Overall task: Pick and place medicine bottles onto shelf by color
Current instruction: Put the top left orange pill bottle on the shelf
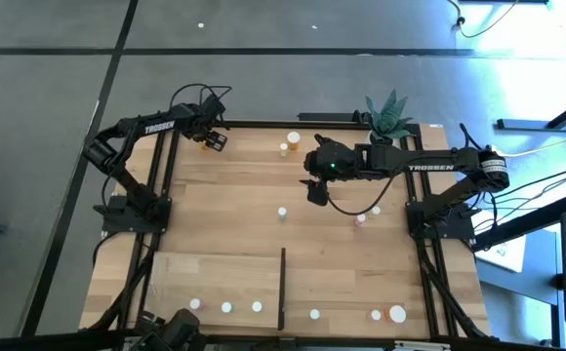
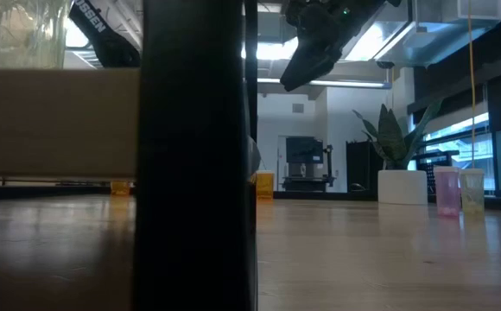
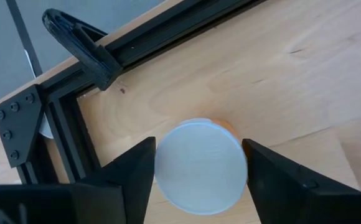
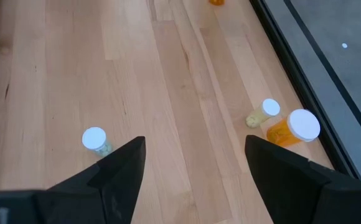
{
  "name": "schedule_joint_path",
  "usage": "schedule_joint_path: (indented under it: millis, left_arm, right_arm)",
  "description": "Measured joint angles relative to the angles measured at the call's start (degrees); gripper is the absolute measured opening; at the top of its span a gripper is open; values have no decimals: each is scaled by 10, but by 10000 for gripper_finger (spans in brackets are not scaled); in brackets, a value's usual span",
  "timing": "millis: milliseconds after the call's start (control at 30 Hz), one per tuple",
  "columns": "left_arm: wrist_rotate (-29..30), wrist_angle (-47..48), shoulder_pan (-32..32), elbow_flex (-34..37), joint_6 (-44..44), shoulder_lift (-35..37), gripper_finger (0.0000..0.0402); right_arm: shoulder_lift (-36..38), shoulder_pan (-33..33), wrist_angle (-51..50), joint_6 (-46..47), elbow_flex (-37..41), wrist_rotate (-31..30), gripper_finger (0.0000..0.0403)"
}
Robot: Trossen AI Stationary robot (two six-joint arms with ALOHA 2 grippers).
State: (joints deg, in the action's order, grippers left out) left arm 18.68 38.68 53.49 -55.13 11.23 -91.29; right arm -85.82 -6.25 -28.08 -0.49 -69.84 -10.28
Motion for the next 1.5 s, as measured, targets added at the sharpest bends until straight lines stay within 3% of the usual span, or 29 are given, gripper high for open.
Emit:
schedule_joint_path:
  millis: [300, 600, 833, 1100, 1267, 1500]
  left_arm:
    - [1, 3, -10, 0, -15, 0, 212]
    - [-4, 28, -51, 0, -30, 28, 211]
    - [-2, 106, -100, 0, -17, 105, 211]
    - [-2, 221, -191, 0, 66, 230, 210]
    - [0, 288, -250, 0, 122, 299, 210]
    - [-1, 358, -335, 0, 126, 359, 209]
  right_arm:
    - [0, 0, 0, -14, 0, 2, 278]
    - [0, 0, 10, -17, 0, 109, 278]
    - [0, 0, 10, -18, 0, 166, 278]
    - [0, 1, 14, -60, 0, 248, 278]
    - [0, 1, 15, -62, 0, 254, 278]
    - [0, 1, 17, -106, 0, 255, 278]
